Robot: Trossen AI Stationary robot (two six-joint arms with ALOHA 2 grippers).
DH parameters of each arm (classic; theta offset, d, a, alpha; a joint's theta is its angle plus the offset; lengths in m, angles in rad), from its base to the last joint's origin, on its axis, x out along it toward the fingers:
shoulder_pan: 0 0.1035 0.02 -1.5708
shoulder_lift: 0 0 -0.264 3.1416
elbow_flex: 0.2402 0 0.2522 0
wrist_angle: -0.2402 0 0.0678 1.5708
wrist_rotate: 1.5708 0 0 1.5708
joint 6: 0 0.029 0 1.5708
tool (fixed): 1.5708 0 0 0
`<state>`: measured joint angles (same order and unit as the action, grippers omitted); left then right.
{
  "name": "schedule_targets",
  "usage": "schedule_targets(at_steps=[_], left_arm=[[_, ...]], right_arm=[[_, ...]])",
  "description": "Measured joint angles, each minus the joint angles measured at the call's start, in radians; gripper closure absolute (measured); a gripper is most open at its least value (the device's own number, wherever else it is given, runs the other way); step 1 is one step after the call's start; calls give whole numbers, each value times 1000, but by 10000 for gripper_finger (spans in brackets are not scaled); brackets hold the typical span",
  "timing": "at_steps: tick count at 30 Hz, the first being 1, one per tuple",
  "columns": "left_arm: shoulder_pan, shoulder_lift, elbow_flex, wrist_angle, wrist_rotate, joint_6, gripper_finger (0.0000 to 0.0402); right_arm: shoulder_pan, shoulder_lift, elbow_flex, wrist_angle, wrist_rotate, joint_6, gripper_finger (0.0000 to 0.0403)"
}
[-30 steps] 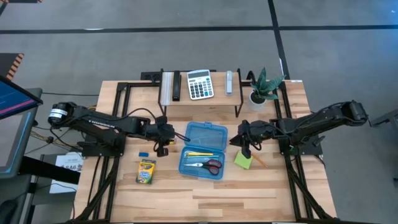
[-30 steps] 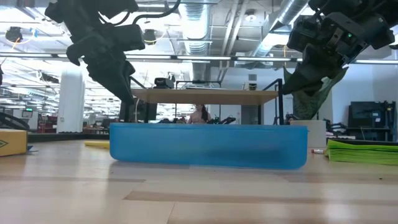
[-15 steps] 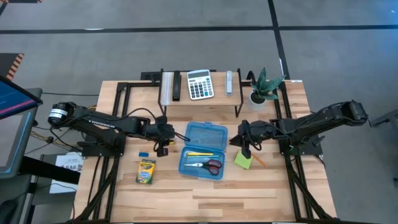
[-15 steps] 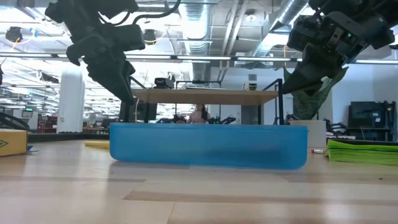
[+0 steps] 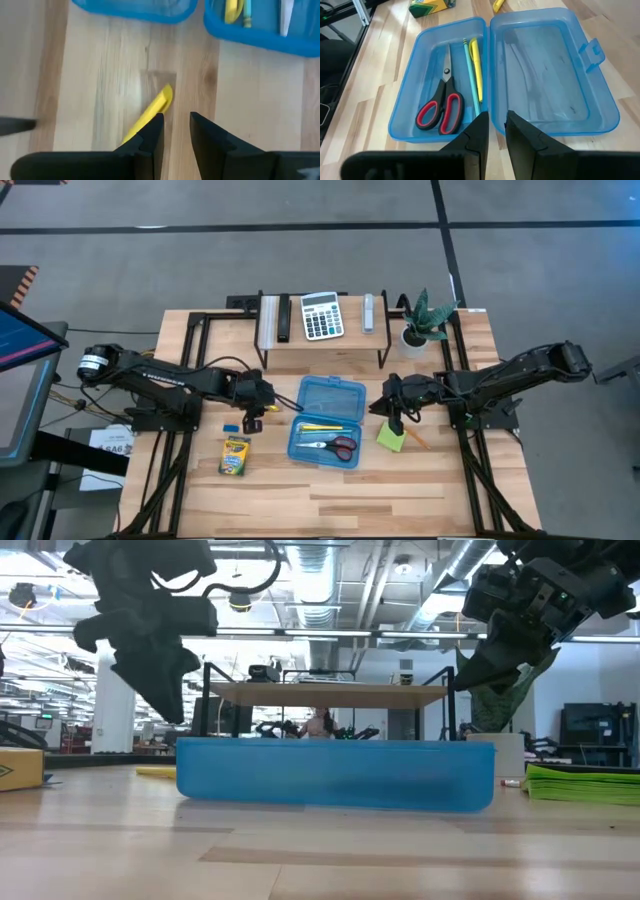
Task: Pack school essentials
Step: Put the yellow pen into the blue supply box
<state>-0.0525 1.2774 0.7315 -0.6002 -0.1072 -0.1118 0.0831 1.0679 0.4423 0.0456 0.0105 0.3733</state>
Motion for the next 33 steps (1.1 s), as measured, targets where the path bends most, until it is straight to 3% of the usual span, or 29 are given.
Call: schedule_targets(at_steps=[8,19,29,33], left_arm=[[0,0,0,-47,91,13,321],[6,0,0,-26,39,-1,319],[15,1,0,35,-19,63,217],[15,47,2,91,-25,130,193]], right_arm=[[11,0,0,0,-9,3,315],[15,0,0,-1,-12,-4,315],[15,0,0,0,-12,1,315],[15,-1,0,1,-11,3,315]])
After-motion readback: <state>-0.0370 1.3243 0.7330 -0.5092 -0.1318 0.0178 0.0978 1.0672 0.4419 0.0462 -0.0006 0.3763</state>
